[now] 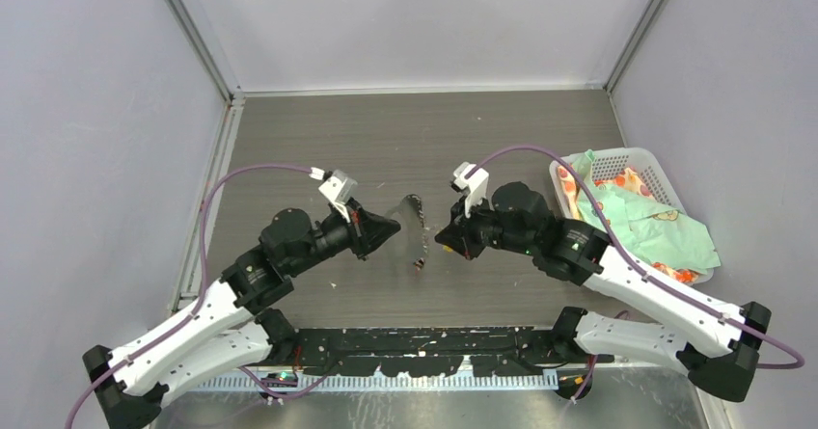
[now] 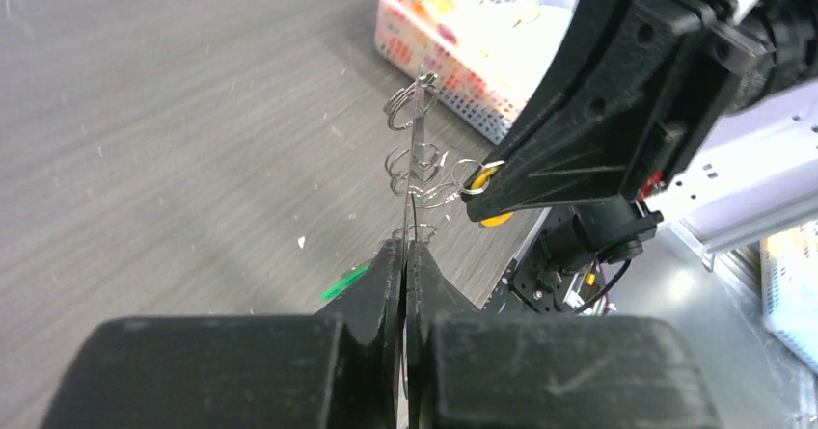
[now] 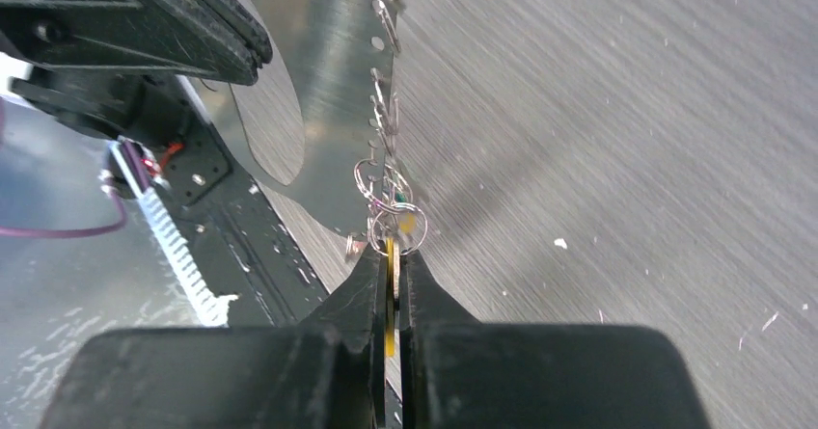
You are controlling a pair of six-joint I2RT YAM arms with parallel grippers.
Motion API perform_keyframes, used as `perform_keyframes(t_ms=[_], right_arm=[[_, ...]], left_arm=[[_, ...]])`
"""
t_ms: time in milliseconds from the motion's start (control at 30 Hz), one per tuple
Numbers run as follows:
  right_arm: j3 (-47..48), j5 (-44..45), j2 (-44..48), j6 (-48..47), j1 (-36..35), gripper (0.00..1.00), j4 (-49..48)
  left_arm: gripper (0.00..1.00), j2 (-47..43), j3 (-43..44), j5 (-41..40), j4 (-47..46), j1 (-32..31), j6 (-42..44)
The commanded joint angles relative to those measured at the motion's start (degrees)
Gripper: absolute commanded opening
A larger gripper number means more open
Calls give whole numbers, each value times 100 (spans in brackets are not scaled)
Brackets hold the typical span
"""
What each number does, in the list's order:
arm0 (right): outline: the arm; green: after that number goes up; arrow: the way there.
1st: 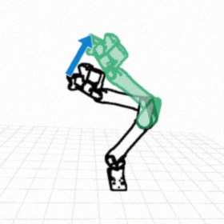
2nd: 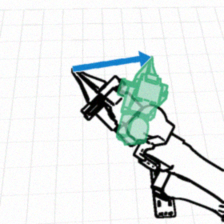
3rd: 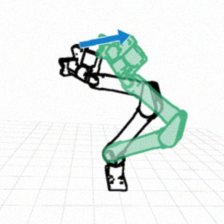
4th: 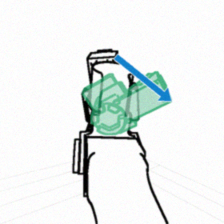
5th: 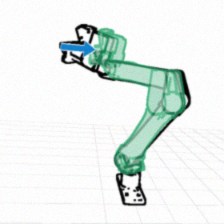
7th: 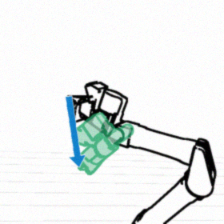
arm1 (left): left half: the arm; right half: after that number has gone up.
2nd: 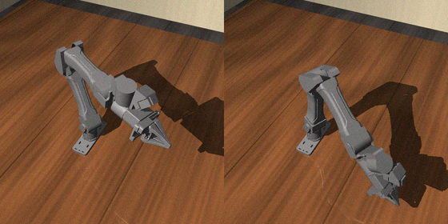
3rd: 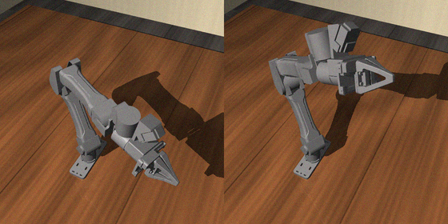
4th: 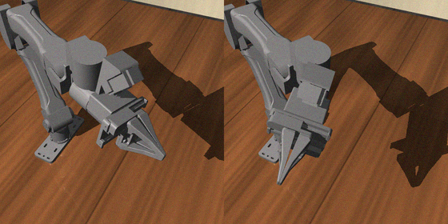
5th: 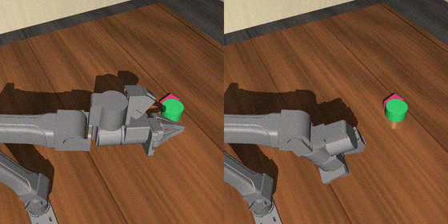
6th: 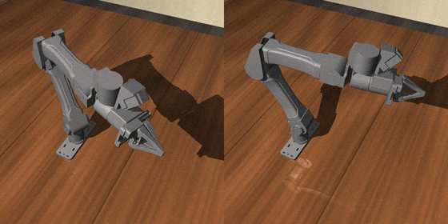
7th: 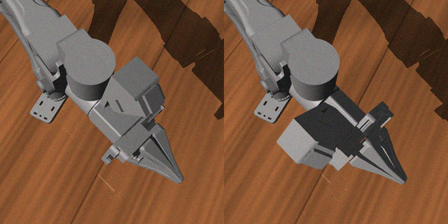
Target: Remove the keys from the keyring
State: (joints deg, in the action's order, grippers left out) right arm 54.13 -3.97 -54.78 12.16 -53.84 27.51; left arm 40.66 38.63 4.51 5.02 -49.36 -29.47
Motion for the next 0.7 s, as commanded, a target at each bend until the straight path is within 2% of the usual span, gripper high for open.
perform_keyframes(t_ms=[0,167,300,500,667], right_arm=[[698,-207,267,-116,15,1,-202],[1272,-298,268,-111,19,1,-70],[1427,-589,401,-250,16,1,-111],[1577,-764,426,-393,17,1,-357],[1602,-723,407,-445,17,1,-785]], left_arm=[[0,-222,439,253,101,102,1247],[0,-121,863,646,173,101,1942],[1,-96,1085,438,-154,99,2617],[1,-43,1026,570,-1860,94,3656],[1,143,1133,984,-2787,94,4064]])
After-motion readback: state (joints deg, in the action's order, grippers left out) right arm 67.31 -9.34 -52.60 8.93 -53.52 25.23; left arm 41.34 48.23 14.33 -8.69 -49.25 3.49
